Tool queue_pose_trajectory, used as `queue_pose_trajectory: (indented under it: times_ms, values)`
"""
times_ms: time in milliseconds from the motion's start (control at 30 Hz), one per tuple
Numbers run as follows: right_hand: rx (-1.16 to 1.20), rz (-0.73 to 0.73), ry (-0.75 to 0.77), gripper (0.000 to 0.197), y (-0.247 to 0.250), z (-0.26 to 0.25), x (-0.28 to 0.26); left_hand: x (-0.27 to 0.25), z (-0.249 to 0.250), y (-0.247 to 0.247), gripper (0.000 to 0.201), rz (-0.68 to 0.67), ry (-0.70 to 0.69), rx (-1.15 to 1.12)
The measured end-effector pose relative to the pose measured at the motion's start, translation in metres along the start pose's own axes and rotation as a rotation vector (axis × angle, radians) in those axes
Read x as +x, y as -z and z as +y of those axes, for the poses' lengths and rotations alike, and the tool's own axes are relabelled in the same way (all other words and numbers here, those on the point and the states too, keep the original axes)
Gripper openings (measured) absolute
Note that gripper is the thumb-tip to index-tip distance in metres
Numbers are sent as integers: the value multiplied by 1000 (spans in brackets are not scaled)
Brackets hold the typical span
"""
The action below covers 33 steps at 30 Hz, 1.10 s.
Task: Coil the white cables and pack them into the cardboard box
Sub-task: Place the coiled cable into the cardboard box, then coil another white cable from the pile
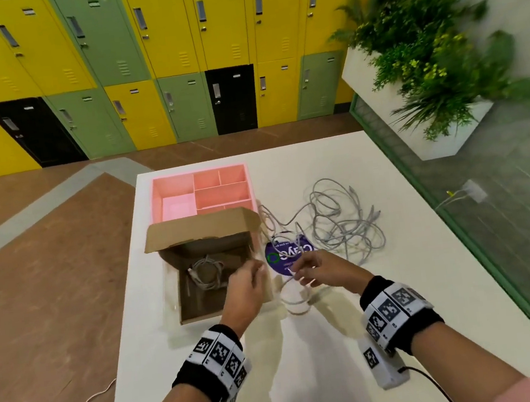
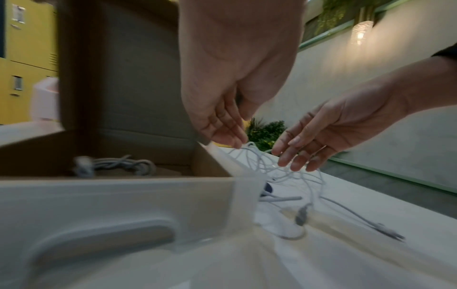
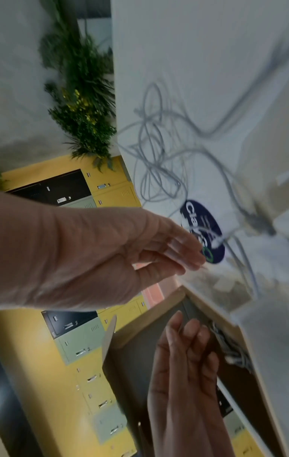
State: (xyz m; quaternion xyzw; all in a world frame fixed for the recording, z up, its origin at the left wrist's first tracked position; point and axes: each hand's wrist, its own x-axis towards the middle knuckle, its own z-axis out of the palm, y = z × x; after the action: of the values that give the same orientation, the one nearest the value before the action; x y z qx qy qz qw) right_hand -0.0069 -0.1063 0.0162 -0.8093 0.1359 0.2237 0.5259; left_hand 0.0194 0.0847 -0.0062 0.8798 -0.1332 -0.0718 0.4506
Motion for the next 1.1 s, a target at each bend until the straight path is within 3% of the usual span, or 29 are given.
queue_pose_trajectory:
  times_ms: [167, 267, 333, 467, 600, 833, 967, 1100]
  values:
    - [-216, 95, -32, 18, 35, 33, -9, 0, 6, -46, 11, -237, -89, 163]
    - [-331, 102, -31, 21, 48, 48, -11, -2, 5, -69, 21, -351, -73, 419]
    - [-412, 85, -25, 25, 54, 55, -12, -7, 10, -81, 27, -360, -88, 623]
    - [-603, 12, 17, 37, 55, 63, -15, -15, 25, -102, 38, -380, -173, 774]
    - [-665, -71, 29, 43, 52, 64, -14, -14, 30, -118, 42, -437, -205, 819]
    - [-713, -157, 25, 51, 54, 71, -16, -17, 34, -136, 29, -377, -64, 823]
    - [-681, -102, 48, 56, 57, 79, -20, -18, 41, -138, 22, -397, -46, 779]
    - [-642, 45, 101, 56, 70, 82, -20, -7, 68, -118, 14, -337, -58, 531]
